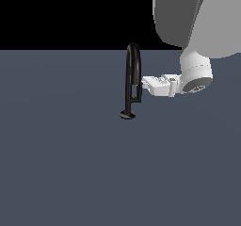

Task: Turn on the faucet by rotating a designated handle.

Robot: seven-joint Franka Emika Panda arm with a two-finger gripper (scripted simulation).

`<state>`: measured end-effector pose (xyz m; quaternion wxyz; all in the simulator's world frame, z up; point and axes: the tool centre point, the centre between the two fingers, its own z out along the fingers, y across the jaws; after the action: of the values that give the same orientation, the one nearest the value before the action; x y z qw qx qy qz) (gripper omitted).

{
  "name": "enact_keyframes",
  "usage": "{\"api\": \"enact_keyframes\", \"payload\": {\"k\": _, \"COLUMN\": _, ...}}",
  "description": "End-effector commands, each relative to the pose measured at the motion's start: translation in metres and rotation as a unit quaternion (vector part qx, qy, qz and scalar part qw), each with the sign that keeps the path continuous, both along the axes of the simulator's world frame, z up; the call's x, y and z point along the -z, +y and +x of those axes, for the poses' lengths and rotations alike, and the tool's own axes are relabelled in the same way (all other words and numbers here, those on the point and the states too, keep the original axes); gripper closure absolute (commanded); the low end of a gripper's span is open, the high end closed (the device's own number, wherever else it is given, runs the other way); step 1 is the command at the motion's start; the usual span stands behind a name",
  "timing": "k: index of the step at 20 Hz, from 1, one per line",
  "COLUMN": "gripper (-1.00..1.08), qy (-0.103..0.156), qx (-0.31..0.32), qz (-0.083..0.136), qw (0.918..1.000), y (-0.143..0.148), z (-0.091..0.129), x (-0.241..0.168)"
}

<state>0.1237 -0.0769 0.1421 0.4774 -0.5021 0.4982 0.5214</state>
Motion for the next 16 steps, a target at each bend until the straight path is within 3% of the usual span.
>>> {"api": "enact_keyframes", "payload": {"k": 1, "gripper": 1.08, "qy": 0.000, "qx": 0.000, "qz": 0.000, "qw": 1.0000, "y": 0.000, "z": -0.003, "x": -0.001}}
{"api": "enact_keyframes", "payload": {"k": 16, "gripper": 1.08, "qy": 0.000, "qx": 0.000, "qz": 0.000, "qw": 1.0000, "y": -0.001, "z": -0.024, "x": -0.009}}
